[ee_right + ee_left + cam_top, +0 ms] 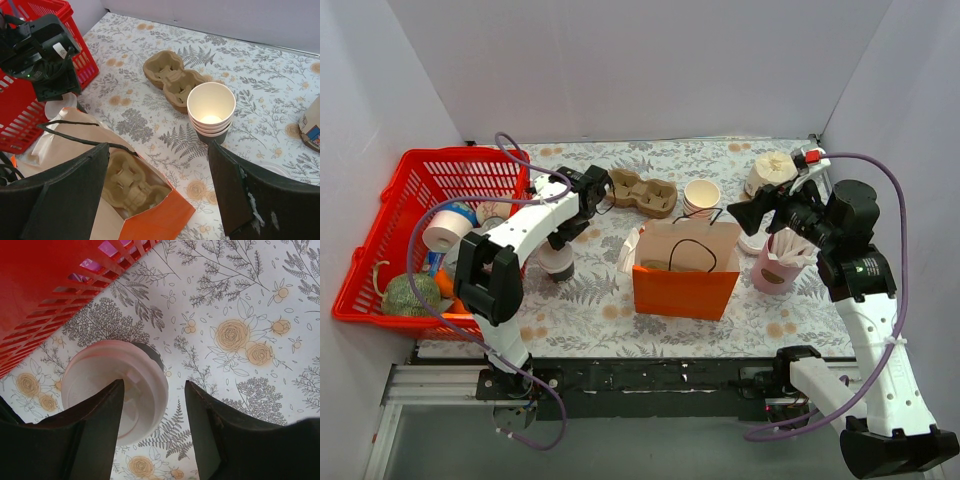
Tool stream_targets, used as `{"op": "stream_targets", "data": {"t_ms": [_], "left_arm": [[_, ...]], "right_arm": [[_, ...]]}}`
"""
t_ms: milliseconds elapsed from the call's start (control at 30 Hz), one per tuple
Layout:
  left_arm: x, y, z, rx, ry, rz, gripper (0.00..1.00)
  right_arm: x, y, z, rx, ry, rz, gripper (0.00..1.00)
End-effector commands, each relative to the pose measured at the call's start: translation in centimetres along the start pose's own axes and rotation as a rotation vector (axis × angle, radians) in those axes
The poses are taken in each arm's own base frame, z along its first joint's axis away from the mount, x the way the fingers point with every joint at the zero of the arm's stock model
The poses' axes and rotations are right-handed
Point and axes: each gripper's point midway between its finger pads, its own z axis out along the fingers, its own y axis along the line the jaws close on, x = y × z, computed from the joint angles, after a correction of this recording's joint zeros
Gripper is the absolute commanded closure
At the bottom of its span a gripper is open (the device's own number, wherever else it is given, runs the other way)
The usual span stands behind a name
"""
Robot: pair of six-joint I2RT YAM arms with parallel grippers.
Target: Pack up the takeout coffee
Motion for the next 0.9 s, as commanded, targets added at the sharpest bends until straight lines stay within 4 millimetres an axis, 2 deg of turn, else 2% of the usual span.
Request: {"op": "stream_targets", "data": {"t_ms": [0, 67, 233, 400, 500, 533, 667, 733, 767, 800, 867], "left_arm": [[-1.2, 0.5, -0.2, -0.023, -0.037, -0.151, 0.51], [-1.1, 0.6, -0.1, -0.027, -0.032, -0.151, 0.54], [-0.9, 0.7, 0.0, -0.033, -0.026, -0.143, 0.69], [-0.8, 0.9, 0.0, -0.034, -0.022, -0.140, 0.78], [-0.7, 0.9, -0.3, -0.021, -0.013, -0.142, 0.89], [-0.6, 0.8, -0.3, -0.015, -0.007, -0.130, 1.00], [-0.4, 0.1, -1.0, 0.061, 0.024, -0.089, 1.00], [-0.5, -1.0, -1.8, 0.149, 0.044, -0.089, 1.00], [-0.1, -0.8, -1.8, 0.172, 0.053, -0.026, 1.00], [-0.6, -1.5, -2.6, 0.237, 0.049, -0.044, 1.00], [0.0, -1.6, -3.1, 0.288, 0.074, -0.012, 1.00]], "right_arm": [[-1.4, 0.5, -0.2, -0.014, -0.057, -0.030, 0.13], [-1.3, 0.5, -0.2, -0.012, -0.057, -0.030, 0.13], [-1.5, 0.5, -0.3, -0.012, -0.063, -0.030, 0.13], [-1.5, 0.4, -0.5, 0.000, -0.074, -0.036, 0.13], [-1.7, 0.4, -0.7, 0.008, -0.087, -0.042, 0.13], [-1.8, 0.5, -0.7, 0.006, -0.090, -0.044, 0.13], [-1.7, 0.5, -0.8, 0.007, -0.090, -0.043, 0.13], [-1.6, 0.4, -0.8, 0.007, -0.089, -0.040, 0.13], [-1.7, 0.5, -0.8, 0.004, -0.089, -0.038, 0.13], [-1.6, 0.5, -0.7, 0.005, -0.085, -0.034, 0.13], [-1.5, 0.5, -0.7, 0.002, -0.082, -0.028, 0.13]]}}
